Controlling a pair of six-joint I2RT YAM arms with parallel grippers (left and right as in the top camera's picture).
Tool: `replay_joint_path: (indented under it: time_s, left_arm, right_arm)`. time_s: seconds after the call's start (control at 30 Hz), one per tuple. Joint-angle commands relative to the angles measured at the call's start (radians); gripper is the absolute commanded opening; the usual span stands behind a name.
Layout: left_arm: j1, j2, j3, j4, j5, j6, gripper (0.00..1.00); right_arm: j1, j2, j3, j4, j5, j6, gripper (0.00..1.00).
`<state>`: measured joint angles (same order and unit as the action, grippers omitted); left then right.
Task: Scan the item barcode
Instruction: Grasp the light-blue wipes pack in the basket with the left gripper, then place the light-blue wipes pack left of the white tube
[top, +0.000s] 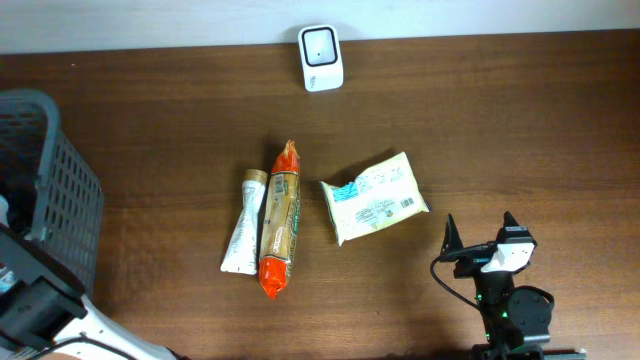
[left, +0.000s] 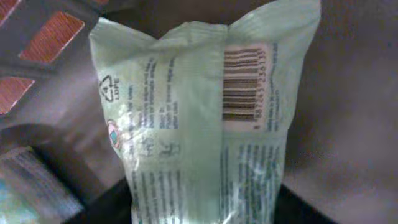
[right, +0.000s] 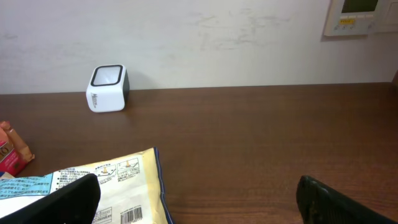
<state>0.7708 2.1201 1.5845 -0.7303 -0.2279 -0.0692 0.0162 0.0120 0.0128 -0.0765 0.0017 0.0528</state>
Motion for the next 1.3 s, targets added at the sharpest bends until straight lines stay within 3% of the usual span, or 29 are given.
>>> replay_joint_path:
  time_s: [0.0,0.13,0.23,0.33,0.37,0.43,0.53,0.6,0.67,0.8,0.87,1.03,1.07,1.1,1.13,1.2,1.27]
  left_arm:
    - [0.006,0.042,0.002,-0.022,-0.003,0.006,0.00]
    - [0.003,-0.004,0.051,-0.089,0.039,0.006,0.00]
    - [0.002,-0.172,0.168,-0.121,0.269,0.006,0.00]
    - [-0.026,-0.412,0.226,-0.121,0.635,0.005,0.00]
    - [-0.084,-0.481,0.226,-0.144,0.658,0.005,0.00]
    - [-0.245,-0.543,0.226,-0.222,0.649,0.006,0.00]
    - [-0.601,-0.520,0.183,-0.362,0.446,0.005,0.00]
    - [-0.786,-0.482,0.082,-0.362,0.396,0.002,0.00]
    - [-0.946,-0.397,-0.087,-0.332,0.245,-0.075,0.00]
    - [-0.980,-0.307,-0.314,-0.176,0.196,-0.117,0.00]
    - [-0.979,-0.283,-0.381,-0.148,0.089,-0.197,0.00]
    - [-0.979,-0.283,-0.395,-0.107,0.081,-0.219,0.02]
    - [-0.979,-0.283,-0.396,-0.105,0.081,-0.218,0.36]
    - [-0.979,-0.283,-0.396,-0.103,0.081,-0.218,0.80]
    - [-0.979,-0.283,-0.392,-0.102,0.081,-0.218,0.97]
    - [-0.977,-0.294,-0.303,-0.160,0.081,-0.218,0.99]
    - [-0.964,-0.339,-0.089,-0.259,0.080,-0.182,0.99]
  right_arm:
    - [-0.003,-0.006,-0.007,-0.003,0.002,0.007,0.99]
    - [-0.003,-0.006,-0.007,-0.003,0.002,0.007,0.99]
    - [-0.003,-0.006,-0.007,-0.003,0.002,0.006,0.99]
    - [-0.003,-0.006,-0.007,-0.003,0.002,0.007,0.99]
    - [-0.003,-0.006,-0.007,-0.003,0.002,0.007,0.99]
    - [-0.003,-0.006,-0.007,-0.003,0.002,0.007,0.99]
    - [-0.003,-0.006,-0.007,-0.003,0.002,0.007,0.99]
    - [-0.003,-0.006,-0.007,-0.003,0.002,0.007,0.99]
    - [-0.003,-0.006,-0.007,-0.003,0.002,0.007,0.99]
    - [-0.003,-0.006,-0.007,-0.003,0.002,0.007,0.99]
    - [-0.003,-0.006,-0.007,-0.003,0.002,0.007,0.99]
    - [-0.003,-0.006,-0.007,-0.003,0.002,0.007,0.99]
    - [-0.003,-0.006,-0.007,-0.003,0.002,0.007,0.99]
    - [-0.003,-0.006,-0.007,-0.003,0.002,0.007,0.99]
    - [-0.003,-0.006,-0.007,-0.003,0.002,0.007,0.99]
    - [-0.003,-0.006,-0.007,-0.003,0.002,0.007,0.99]
    - [-0.003,-0.006,-0.007,-0.003,0.002,0.007,0.99]
